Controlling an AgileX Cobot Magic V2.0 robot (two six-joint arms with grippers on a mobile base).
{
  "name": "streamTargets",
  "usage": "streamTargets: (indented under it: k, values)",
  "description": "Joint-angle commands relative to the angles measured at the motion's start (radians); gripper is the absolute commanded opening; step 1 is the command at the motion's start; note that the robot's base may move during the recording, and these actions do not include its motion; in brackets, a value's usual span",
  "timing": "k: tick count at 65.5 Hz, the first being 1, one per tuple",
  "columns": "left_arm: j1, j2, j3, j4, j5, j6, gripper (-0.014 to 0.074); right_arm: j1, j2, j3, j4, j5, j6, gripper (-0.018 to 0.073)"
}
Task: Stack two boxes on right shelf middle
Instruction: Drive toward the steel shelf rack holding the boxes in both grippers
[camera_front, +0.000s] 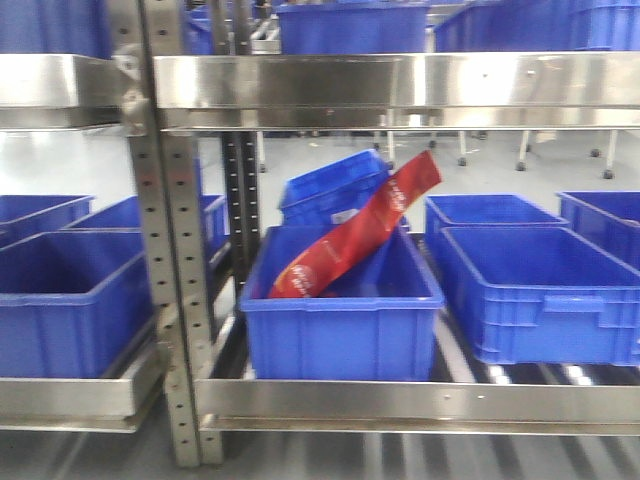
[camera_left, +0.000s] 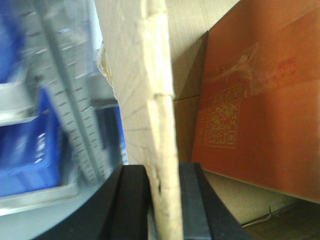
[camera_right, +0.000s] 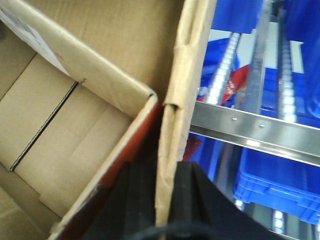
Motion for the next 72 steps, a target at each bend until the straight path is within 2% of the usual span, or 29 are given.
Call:
streamTargets:
  k: [1, 72]
  values:
    - [-0.007, -0.012, -0.018, -0.014, -0.045, 0.006, -0.0111, -0.009, -0.01, -0.013, -0.01, -0.056, -0.013, -0.0151]
    - [-0.007, -0.012, -0.018, -0.014, -0.045, 0.006, -0.0111, -0.009, -0.01, -0.013, -0.01, -0.056, -0.013, -0.0151]
